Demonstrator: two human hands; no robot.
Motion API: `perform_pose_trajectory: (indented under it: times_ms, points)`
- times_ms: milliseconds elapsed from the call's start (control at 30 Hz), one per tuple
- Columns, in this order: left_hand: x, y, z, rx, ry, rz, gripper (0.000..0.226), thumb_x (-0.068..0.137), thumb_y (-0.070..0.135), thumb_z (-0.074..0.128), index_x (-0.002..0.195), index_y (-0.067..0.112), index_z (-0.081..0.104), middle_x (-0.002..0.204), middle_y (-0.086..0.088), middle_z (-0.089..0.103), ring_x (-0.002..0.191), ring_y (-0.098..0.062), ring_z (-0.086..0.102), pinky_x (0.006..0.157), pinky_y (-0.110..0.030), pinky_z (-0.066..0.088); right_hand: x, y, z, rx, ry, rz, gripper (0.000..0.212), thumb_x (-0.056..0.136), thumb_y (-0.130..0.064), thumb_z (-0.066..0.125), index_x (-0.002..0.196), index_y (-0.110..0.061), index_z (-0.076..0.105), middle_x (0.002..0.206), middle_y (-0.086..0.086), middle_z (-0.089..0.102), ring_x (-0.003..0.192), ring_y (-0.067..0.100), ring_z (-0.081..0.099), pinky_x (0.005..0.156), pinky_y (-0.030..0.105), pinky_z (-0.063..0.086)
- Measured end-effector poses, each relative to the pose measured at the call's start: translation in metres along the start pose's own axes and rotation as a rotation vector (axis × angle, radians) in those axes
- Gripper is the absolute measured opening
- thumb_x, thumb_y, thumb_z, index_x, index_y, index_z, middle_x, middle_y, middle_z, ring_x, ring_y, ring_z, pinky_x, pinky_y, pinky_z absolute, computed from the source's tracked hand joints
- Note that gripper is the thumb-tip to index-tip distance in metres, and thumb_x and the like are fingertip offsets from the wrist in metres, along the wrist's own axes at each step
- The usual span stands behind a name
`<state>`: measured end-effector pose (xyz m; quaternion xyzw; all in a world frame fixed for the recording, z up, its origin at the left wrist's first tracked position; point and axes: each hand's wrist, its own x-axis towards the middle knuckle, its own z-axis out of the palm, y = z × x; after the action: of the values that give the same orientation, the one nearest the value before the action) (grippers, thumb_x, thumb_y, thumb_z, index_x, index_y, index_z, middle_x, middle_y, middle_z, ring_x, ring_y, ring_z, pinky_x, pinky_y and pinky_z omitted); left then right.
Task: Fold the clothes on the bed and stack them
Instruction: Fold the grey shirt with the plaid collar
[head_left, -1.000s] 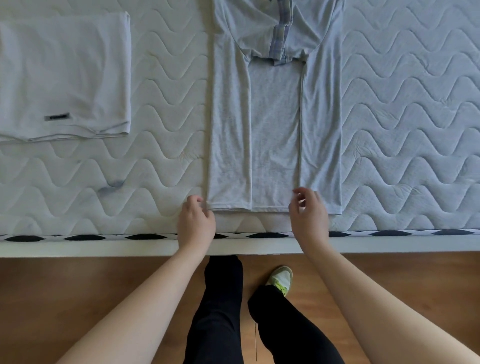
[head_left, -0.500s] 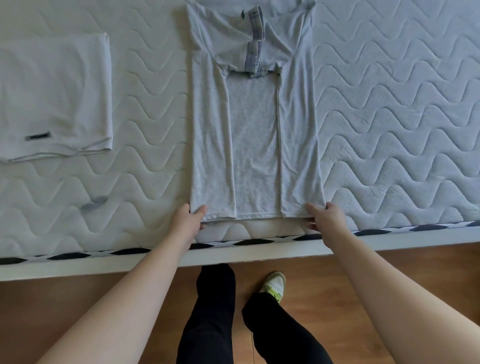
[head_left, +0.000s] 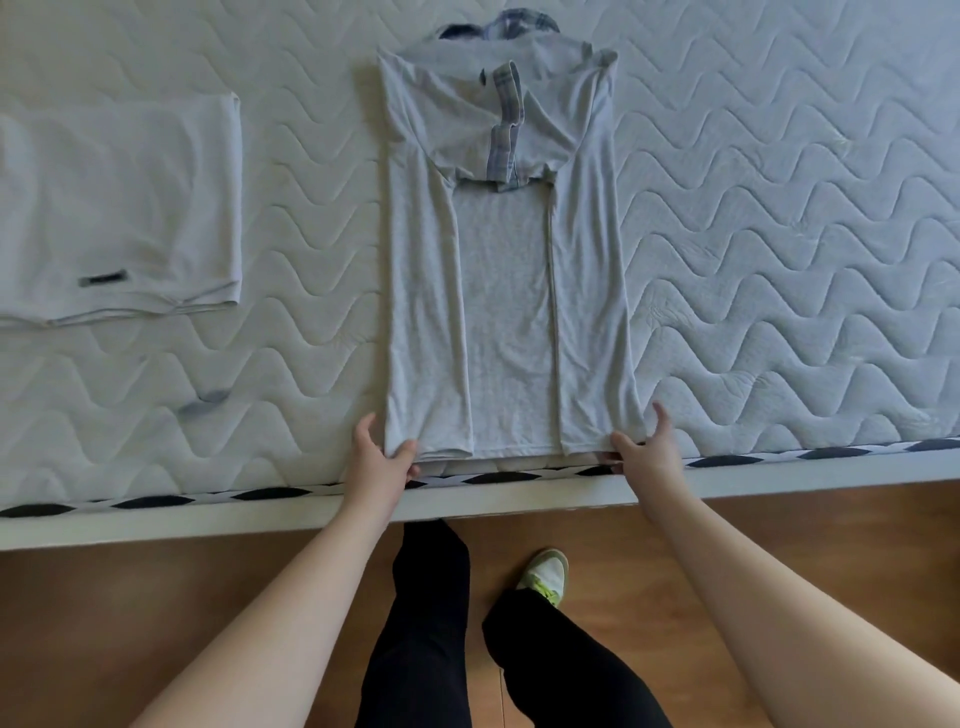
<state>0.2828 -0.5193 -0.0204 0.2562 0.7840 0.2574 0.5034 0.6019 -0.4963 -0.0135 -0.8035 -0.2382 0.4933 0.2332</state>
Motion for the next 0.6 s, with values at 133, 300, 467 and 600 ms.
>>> perform_pose_trajectory:
  times_ms: [133,300,467,600]
  points:
    - [-0.025,0.019,-0.006,0.053,0.008,0.176,0.035,0.095,0.023,0.060,0.117,0.046,0.048,0.086,0.005,0.064,0.067,-0.014,0.068,0.053,-0.021,0.049,-0.016,-0.006,-0.005,-0.235,-0.049,-0.248,0.050,0.094,-0.020,0.058,0.137,-0.038,0.040,0.077,-0.006,0.061,0.058,0.013,0.056,0.048,0.021,0.042]
    - [-0.037,0.033,-0.019,0.300,-0.177,0.211,0.033,0.090,0.017,0.061,0.111,0.043,0.063,0.096,-0.001,0.054,0.065,-0.011,0.052,0.056,-0.013,0.042,-0.031,-0.020,-0.023,-0.645,-0.285,-0.442,0.061,0.090,-0.014,0.064,0.145,-0.027,0.042,0.127,-0.004,0.056,0.109,0.016,0.055,0.082,0.024,0.039]
    - [-0.041,0.033,-0.030,0.570,-0.105,0.321,0.046,0.087,0.007,0.061,0.124,0.034,0.061,0.099,-0.002,0.057,0.056,-0.010,0.047,0.057,-0.027,0.038,-0.034,-0.029,-0.037,-0.737,0.008,-0.549,0.052,0.092,-0.002,0.053,0.136,-0.031,0.056,0.107,0.002,0.070,0.099,0.029,0.055,0.071,0.031,0.039]
    - [-0.053,0.033,-0.034,0.634,0.047,0.355,0.028,0.089,0.011,0.065,0.109,0.029,0.071,0.085,-0.002,0.068,0.070,-0.020,0.059,0.059,-0.031,0.046,-0.042,-0.025,-0.050,-0.778,0.093,-0.558,0.037,0.091,-0.012,0.062,0.122,-0.032,0.067,0.088,0.001,0.073,0.101,0.029,0.052,0.082,0.033,0.040]
